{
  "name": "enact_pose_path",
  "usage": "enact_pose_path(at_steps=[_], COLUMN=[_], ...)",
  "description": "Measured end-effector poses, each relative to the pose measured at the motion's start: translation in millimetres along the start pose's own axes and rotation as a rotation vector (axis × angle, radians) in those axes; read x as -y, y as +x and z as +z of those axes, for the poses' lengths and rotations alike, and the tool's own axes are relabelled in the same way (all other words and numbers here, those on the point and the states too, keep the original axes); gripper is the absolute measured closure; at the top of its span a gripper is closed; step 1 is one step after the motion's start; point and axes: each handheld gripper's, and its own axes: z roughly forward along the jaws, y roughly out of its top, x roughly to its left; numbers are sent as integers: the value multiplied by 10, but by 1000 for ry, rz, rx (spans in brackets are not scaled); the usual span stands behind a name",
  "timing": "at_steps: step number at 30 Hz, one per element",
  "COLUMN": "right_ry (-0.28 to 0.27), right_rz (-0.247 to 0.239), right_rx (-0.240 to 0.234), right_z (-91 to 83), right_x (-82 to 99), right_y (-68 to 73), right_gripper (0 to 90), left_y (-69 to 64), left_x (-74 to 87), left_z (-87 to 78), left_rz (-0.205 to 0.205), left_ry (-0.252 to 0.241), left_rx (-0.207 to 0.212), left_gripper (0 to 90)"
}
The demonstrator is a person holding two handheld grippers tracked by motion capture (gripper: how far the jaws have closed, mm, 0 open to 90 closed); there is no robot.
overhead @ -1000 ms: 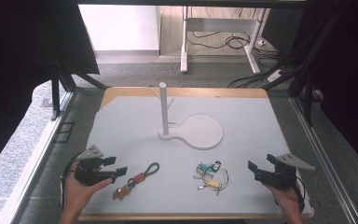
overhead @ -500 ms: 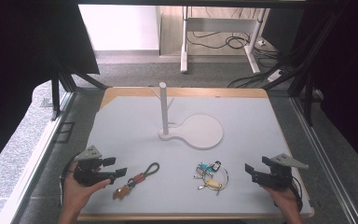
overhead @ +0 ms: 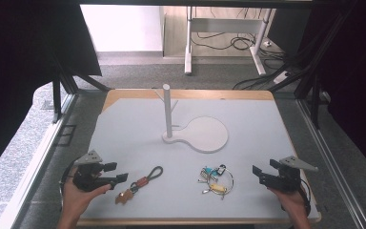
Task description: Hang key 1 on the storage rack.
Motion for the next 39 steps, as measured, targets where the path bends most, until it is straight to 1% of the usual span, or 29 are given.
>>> enact_pose_path(at_steps=[5, 7, 9, 13, 15, 16, 18, 20, 21, 23, 24, 28, 30, 32, 33, 34, 35, 36, 39], right_ry=[5, 6, 5, 11, 14, 14, 17, 16, 16, 18, 22, 26, 28, 32, 30, 30, 31, 35, 46], right_rz=[-7, -2, -2, -7, -13, -13, -15, -20, -20, -19, -4, -6, -6, -7, 2, 2, 10, 17, 20], right_rx=[-1, -3, -6, -13, -16, -16, -16, -16, -16, -18, -36, -35, -34, -33, -45, -45, -52, -54, -49], right_z=[5, 10, 15, 23, 30, 30, 30, 28, 27, 24, 27, 37, 39, 43, 47, 47, 50, 60, 72], right_x=[5, 3, 0, -8, -12, -12, -15, -16, -16, -15, -7, 7, 9, 12, 19, 19, 22, 30, 43], right_y=[-8, -23, -34, -32, -24, -24, -14, -11, -11, -15, -20, -25, -25, -20, -22, -22, -27, -32, -43], right_gripper=[205, 205, 207, 214, 216, 216, 218, 221, 223, 224, 226, 228, 228, 228, 228, 228, 229, 229, 230], left_y=[-26, -30, -44, -107, -136, -136, -139, -145, -150, -156, -154, -130, -123, -128, -145, -145, -160, -173, -198], left_x=[-2, -10, -27, -103, -189, -189, -247, -283, -300, -321, -329, -364, -374, -403, -430, -430, -451, -469, -527], left_z=[-9, -24, -27, 11, 41, 41, 41, 45, 60, 86, 100, 144, 150, 160, 166, 166, 167, 167, 166], left_rz=[10, 3, 4, 41, 60, 60, 69, 85, 102, 116, 121, 116, 117, 116, 122, 122, 131, 137, 155], left_ry=[16, 16, 15, 55, 71, 71, 81, 109, 130, 156, 170, 202, 207, 226, 239, 239, 250, 257, 279], left_rx=[-2, -4, -8, -2, 15, 15, 29, 27, 26, 34, 37, 39, 39, 35, 26, 26, 27, 28, 26], left_gripper=[330, 333, 335, 332, 331, 331, 331, 326, 322, 320, 320, 325, 326, 330, 333, 335, 335, 335, 338])
